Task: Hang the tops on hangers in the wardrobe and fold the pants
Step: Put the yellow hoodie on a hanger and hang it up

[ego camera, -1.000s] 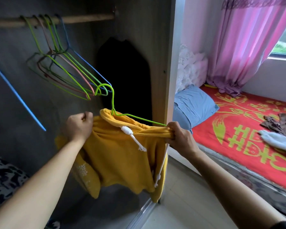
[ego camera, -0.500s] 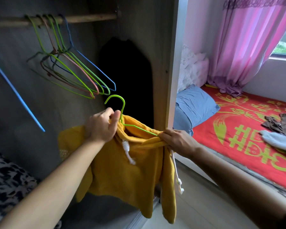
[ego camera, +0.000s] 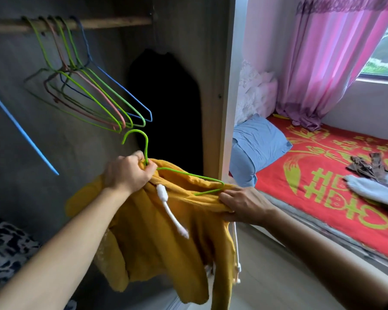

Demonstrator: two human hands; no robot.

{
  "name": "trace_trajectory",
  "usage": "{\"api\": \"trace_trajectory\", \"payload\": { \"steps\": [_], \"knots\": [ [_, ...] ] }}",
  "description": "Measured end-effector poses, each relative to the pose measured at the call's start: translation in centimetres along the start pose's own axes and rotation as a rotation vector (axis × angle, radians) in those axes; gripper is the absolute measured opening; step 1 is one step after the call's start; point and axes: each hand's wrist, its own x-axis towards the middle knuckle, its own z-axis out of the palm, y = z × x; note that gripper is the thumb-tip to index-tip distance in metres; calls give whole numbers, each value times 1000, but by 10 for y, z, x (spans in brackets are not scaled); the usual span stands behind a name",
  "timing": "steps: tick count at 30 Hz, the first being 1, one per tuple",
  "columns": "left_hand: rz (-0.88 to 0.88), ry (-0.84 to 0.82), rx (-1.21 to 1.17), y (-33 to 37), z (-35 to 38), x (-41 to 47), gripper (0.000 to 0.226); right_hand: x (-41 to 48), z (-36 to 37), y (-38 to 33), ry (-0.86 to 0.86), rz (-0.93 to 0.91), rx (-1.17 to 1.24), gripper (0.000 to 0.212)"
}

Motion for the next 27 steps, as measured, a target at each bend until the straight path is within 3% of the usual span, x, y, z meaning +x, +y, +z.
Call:
{"api": "trace_trajectory", "payload": {
  "steps": [5,9,13,17,20,23,25,27],
  "knots": [
    [129,11,-33,8,-2,-1,33,4,15,-3,-221,70,52,14],
    [188,-5,-33,8,3,-2,33,1,16,7,-400,255,6,11],
    [314,-16,14,11,11,-4,34,8,6,23,-375,345,-159,18],
    [294,-51,14,13,14,-10,35,25,-18,29,-263,280,-369,20],
    [143,-77,-87,17,9,-13,33,37,-38,27,6,249,-380,15],
    [-177,-149,-426,24,3,-12,33,56,-48,16,283,271,-201,25],
    [-336,-197,-698,33,5,-12,32,70,-45,1,230,282,-36,32],
    [-414,-225,-898,44,9,-14,29,78,-33,-12,63,306,40,33]
  ]
}}
